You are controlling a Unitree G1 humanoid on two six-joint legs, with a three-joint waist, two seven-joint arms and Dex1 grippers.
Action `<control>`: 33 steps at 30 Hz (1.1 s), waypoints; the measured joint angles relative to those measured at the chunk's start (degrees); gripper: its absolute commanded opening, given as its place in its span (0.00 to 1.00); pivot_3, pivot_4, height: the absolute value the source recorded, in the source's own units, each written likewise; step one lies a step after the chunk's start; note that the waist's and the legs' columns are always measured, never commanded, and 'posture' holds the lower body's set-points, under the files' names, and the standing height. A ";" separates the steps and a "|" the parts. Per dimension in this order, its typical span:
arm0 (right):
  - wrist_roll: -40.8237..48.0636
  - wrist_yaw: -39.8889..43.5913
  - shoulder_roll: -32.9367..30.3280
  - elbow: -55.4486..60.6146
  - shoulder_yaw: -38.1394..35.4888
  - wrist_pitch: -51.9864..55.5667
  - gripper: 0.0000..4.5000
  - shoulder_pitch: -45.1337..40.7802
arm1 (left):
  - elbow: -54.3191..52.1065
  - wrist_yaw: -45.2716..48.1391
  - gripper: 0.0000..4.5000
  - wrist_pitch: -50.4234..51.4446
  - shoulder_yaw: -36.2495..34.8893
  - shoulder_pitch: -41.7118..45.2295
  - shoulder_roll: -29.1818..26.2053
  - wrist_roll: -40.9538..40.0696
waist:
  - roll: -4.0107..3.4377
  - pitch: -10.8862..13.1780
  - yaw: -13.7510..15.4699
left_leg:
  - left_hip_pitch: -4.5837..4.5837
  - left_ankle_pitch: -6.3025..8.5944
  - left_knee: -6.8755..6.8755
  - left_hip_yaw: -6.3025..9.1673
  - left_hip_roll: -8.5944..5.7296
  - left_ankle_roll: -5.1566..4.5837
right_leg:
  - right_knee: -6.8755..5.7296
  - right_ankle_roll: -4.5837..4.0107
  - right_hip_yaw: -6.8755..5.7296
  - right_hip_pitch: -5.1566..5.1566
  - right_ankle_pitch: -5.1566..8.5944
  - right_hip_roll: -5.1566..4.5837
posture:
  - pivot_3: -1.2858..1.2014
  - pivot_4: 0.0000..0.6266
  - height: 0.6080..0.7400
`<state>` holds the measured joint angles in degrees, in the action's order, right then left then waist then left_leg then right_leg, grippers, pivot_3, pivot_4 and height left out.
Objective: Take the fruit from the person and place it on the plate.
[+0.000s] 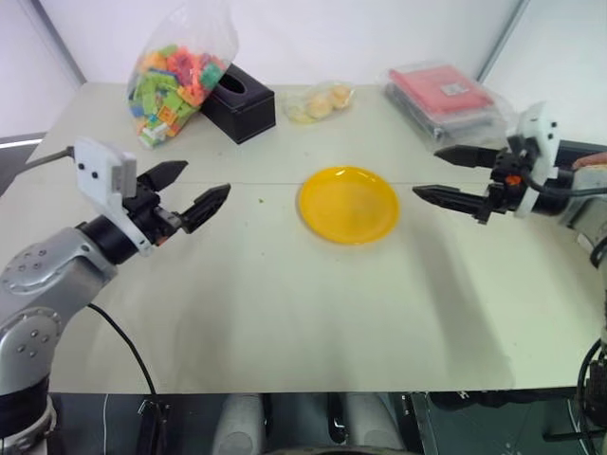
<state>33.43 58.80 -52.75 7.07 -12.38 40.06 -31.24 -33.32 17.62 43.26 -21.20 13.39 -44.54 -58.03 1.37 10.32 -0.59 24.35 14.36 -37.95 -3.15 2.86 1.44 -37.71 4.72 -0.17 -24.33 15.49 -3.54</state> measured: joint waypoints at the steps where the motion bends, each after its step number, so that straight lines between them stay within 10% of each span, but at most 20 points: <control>1: 0.15 -0.04 0.00 0.37 -0.03 0.18 0.97 0.29 | 0.07 0.38 1.00 -0.01 0.05 0.27 0.04 0.00 | 0.00 0.00 -0.01 | 0.00 0.00 0.00 0.00 0.00 0.00 | 0.00 0.00 0.00 0.00 0.00 0.00 | 0.52 0.24 0.93; 33: 2.81 -5.99 -0.64 6.98 -4.33 3.07 0.97 5.60 | 6.89 8.72 1.00 -1.53 7.82 9.68 6.23 7.59 | 0.00 0.00 0.01 | -0.01 0.00 -0.08 0.02 -0.01 0.00 | -0.10 0.02 0.00 0.02 -0.01 0.01 | 0.52 0.24 0.93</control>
<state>36.24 52.81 -53.39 14.05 -16.70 43.13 -25.64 -26.43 26.34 41.74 -13.38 23.07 -38.31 -50.44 1.38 10.32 -0.57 24.35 14.35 -38.04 -3.13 2.86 1.44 -37.81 4.74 -0.17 -24.31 15.48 -3.53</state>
